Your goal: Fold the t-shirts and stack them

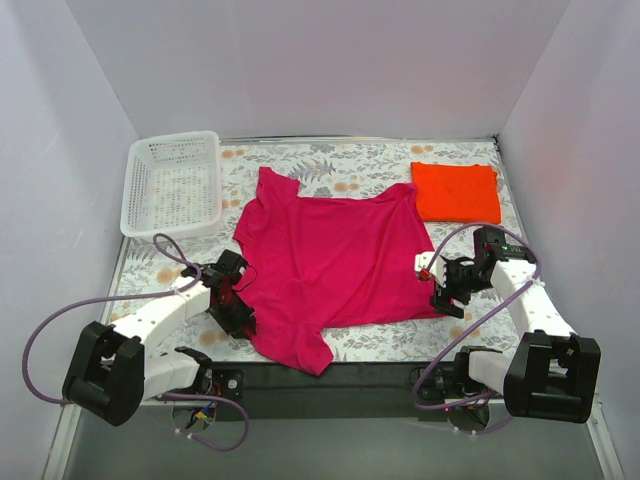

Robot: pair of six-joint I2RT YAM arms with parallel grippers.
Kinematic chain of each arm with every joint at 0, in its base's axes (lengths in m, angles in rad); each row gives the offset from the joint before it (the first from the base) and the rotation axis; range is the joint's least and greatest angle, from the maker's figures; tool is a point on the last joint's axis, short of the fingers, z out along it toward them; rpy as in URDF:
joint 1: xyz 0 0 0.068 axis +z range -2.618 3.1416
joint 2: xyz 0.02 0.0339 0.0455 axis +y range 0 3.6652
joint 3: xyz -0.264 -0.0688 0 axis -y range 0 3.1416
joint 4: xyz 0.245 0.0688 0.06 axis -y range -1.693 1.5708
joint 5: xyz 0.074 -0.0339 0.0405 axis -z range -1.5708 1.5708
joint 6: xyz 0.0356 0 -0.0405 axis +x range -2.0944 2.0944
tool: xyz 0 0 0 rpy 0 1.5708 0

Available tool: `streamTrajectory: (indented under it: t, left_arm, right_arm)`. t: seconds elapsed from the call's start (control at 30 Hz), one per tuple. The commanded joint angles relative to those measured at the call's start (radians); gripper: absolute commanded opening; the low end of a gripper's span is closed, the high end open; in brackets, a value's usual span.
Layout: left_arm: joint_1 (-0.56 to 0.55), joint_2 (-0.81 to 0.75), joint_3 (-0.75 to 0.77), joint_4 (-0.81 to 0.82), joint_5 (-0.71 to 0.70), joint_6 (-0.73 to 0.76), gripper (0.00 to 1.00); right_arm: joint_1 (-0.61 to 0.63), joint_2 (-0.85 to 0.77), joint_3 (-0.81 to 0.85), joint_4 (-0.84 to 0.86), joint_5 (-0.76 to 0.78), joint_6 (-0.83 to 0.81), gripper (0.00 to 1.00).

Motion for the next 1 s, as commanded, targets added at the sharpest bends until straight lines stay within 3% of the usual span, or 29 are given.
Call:
streamTrajectory:
  t: [0.0,0.03,0.17,0.4,0.77,0.9,0.97]
  left_arm:
    - [-0.003,0.033,-0.005,0.097,0.002,0.001,0.15]
    - [-0.003,0.031,-0.001,0.104,0.009,0.007,0.08]
    - [-0.003,-0.028,0.021,0.107,-0.023,0.045,0.01]
    - [-0.003,-0.107,0.006,0.104,-0.076,0.05,0.0]
    - [-0.004,-0.144,0.022,0.115,-0.074,0.057,0.0]
    - [-0.003,-0.167,0.056,0.107,-0.076,0.057,0.0]
    - [-0.003,-0.176,0.082,0.103,-0.117,0.066,0.0]
  right_arm:
    - [-0.004,-0.019,-0.003,-0.027,0.019,-0.031,0.7]
    - [-0.004,-0.021,-0.004,-0.03,0.033,-0.038,0.69]
    - [-0.004,-0.011,0.0,-0.066,0.099,-0.087,0.61]
    - [-0.004,0.067,-0.01,-0.025,0.202,-0.063,0.54]
    - [-0.004,0.166,-0.061,0.097,0.238,-0.012,0.5]
    - [-0.001,0.159,-0.087,0.127,0.235,0.005,0.38]
    - [-0.004,0.147,-0.049,0.124,0.219,0.035,0.26]
